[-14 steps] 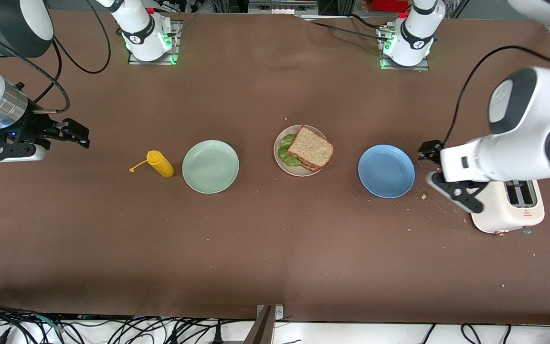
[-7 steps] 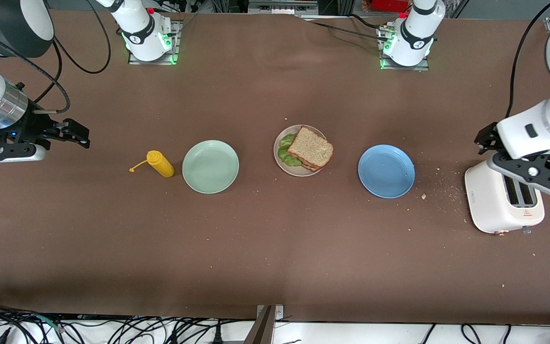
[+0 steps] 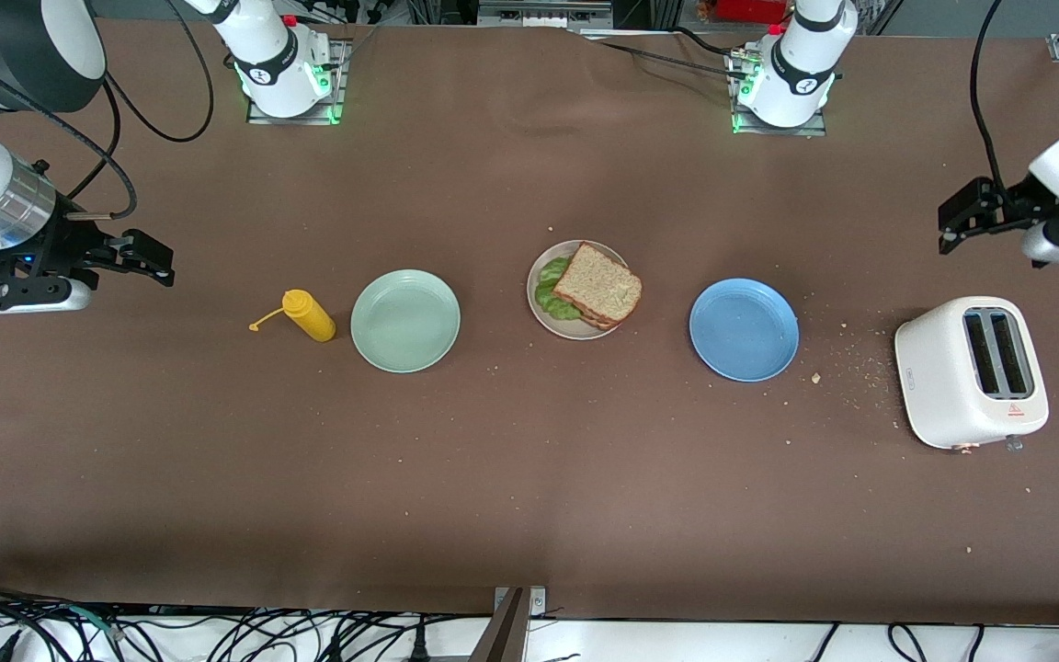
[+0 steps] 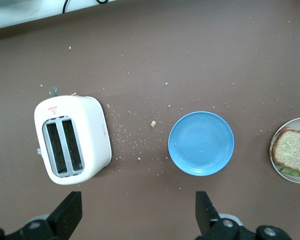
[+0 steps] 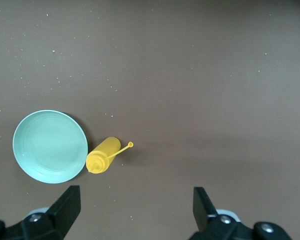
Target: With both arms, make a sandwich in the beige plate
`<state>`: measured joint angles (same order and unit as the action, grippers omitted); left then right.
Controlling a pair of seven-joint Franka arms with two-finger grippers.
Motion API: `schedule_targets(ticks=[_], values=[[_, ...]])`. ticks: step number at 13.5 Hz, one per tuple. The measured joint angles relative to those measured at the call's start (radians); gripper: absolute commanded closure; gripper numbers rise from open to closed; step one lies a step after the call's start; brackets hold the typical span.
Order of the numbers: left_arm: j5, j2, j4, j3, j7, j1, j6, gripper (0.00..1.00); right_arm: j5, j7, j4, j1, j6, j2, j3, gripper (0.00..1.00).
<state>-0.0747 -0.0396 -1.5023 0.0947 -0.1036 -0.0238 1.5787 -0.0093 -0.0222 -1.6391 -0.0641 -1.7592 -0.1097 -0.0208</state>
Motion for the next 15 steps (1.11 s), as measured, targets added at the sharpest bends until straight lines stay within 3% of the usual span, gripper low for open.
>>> schedule_targets(ticks=[15], values=[[0.024,0.018,-0.043,0.008,0.083,-0.013,-0.008,0.0,0.0,0.0,0.0,-0.001,-0.006,-0.004,0.001,0.0]])
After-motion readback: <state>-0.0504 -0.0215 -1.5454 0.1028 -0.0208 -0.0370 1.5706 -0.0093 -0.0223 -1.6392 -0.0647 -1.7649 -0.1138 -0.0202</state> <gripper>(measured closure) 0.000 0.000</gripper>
